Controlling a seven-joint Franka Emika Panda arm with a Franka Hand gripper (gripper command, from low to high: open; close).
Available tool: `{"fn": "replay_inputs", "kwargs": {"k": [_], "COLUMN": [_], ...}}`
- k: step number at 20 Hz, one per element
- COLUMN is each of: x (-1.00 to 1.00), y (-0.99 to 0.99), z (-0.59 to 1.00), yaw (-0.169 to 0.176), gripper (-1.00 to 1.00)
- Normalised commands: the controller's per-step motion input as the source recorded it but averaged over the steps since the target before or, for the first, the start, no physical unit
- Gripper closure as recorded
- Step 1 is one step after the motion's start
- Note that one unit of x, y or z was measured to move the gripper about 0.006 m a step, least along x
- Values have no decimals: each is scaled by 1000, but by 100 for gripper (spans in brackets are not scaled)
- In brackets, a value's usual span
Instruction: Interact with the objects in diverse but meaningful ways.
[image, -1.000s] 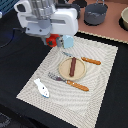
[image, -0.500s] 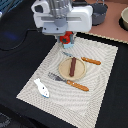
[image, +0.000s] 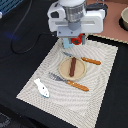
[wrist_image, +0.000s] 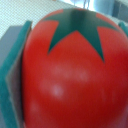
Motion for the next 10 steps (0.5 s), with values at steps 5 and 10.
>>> {"fn": "replay_inputs", "kwargs": {"k": [5, 10], "x": [859, 502], "y": [467, 322], "z": [-117, -305], "yaw": [0, 2], "gripper": [100, 100]}}
